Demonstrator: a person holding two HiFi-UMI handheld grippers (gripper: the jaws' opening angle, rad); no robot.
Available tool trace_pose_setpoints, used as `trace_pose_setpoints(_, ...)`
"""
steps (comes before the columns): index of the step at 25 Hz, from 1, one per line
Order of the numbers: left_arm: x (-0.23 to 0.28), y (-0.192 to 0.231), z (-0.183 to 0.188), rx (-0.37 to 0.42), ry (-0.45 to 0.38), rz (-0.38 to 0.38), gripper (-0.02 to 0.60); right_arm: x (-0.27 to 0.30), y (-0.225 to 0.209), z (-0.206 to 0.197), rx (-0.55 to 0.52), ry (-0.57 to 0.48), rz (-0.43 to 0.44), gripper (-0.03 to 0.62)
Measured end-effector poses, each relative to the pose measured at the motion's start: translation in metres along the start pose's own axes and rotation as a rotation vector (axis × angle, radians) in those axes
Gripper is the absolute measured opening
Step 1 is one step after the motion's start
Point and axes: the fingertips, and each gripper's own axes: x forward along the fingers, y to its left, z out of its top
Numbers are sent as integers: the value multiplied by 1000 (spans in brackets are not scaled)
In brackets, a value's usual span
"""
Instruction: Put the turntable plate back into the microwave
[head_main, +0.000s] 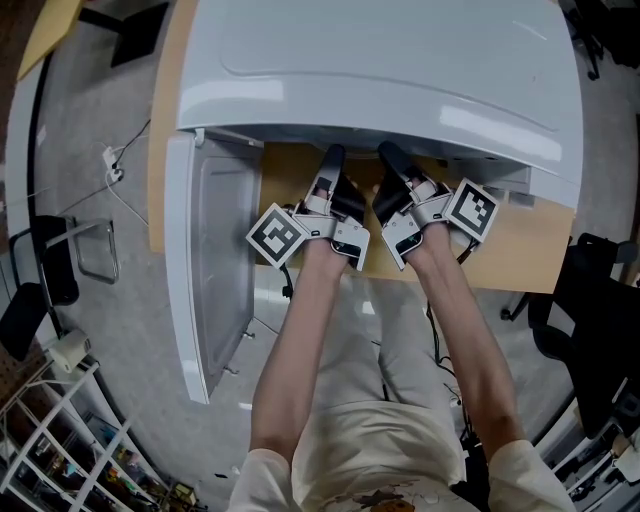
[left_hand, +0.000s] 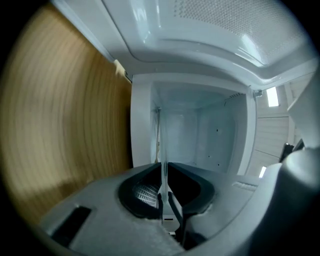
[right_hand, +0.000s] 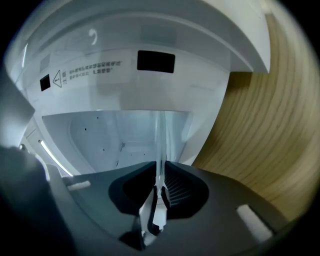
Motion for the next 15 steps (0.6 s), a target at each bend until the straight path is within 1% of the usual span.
trace_pose_setpoints(4,5,1,1,1,2,10,35,-1,2,-4,-36,27,-15,67)
trace_pose_setpoints(8,10,0,2,17,-6,15,34,-2,-4,-11,-53,53,-42,66)
trace_pose_setpoints(13,33,-10,0,54,16,-1,34,7,-3,-12,-81,79,-60,8)
trace_pose_setpoints(15,31,-9,-1,40,14,6,34,10,0,-13,-96,97,-63,8)
